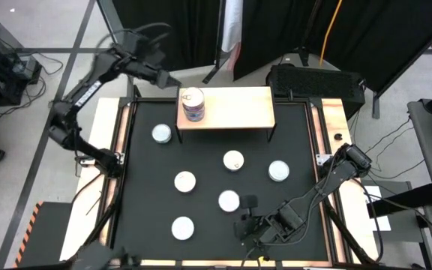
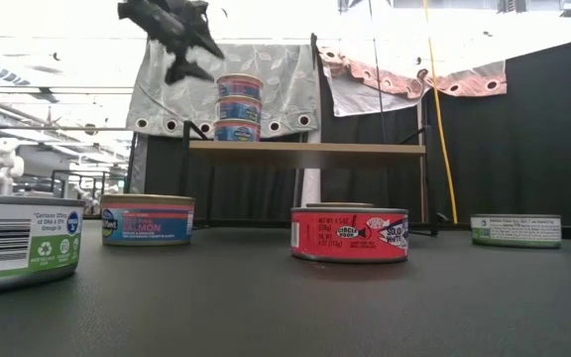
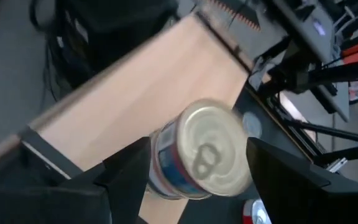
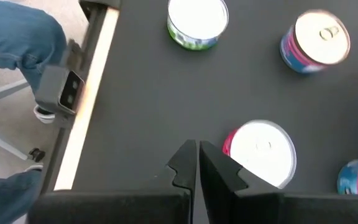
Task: Stack canned seafood by type on shelf
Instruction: Stack the blue pink tuna can on top of the other blue pink tuna can on the shelf
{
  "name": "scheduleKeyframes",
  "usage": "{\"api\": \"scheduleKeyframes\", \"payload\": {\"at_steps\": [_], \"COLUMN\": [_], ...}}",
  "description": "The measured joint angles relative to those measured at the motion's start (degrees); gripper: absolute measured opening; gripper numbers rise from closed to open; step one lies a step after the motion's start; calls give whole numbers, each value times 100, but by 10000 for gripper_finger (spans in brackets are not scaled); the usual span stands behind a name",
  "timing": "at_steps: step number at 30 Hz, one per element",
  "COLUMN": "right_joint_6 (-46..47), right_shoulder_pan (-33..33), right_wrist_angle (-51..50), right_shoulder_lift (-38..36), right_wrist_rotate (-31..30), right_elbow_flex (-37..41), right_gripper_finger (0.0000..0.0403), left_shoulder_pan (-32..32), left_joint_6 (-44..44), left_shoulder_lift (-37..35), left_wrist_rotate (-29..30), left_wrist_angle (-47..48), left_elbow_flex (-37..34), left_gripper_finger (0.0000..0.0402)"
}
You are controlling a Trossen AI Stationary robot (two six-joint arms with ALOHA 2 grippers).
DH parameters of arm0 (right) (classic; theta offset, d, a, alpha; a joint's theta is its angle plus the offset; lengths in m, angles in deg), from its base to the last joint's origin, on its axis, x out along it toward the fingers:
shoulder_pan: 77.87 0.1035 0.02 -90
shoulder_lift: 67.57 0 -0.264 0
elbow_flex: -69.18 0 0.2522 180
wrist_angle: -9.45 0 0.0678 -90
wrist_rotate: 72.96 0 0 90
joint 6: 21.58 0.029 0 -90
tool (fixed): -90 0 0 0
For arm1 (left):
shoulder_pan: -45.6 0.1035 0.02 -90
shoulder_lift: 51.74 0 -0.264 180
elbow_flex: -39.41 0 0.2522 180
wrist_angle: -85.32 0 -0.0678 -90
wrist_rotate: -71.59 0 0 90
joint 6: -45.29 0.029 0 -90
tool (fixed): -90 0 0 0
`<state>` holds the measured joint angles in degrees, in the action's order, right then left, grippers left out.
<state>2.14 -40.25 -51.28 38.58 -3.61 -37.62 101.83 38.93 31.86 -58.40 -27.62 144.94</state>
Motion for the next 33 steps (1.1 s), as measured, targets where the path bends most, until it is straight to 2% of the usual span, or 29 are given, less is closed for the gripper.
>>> {"api": "scheduleKeyframes", "payload": {"at_steps": [4, 7, 12, 15, 19, 23, 28, 33], "right_joint_6": [190, 515, 745, 467, -68, -267, -416, -39], "right_shoulder_pan": [-2, -71, -341, -688, -1367, -2010, -2435, -2645], "right_wrist_angle": [-319, -680, -1552, -1742, -1805, -1802, -340, 1265], "right_shoulder_lift": [0, -93, -411, -672, -868, -850, -820, -828], "right_wrist_rotate": [-21, -327, -1855, -2279, -1959, -1332, -525, -104], "right_elbow_flex": [0, 0, 0, -1, -2, 135, 1375, 2449], "right_gripper_finger": [13, 13, 13, 13, 13, 13, 13, 13], "left_shoulder_pan": [72, 25, -461, -861, -1393, -1790, -2199, -2499], "left_joint_6": [107, 310, 534, 449, 385, 159, -176, -174], "left_shoulder_lift": [-554, -1142, -2154, -2692, -3449, -4265, -5066, -5178], "left_wrist_rotate": [248, 329, 739, 916, 925, 931, 812, 771], "left_wrist_angle": [22, 30, 148, 185, 137, -391, -1557, -2084], "left_elbow_flex": [230, 242, 45, -215, -913, -2011, -3258, -3589], "left_gripper_finger": [264, 264, 264, 264, 264, 264, 264, 264]}}
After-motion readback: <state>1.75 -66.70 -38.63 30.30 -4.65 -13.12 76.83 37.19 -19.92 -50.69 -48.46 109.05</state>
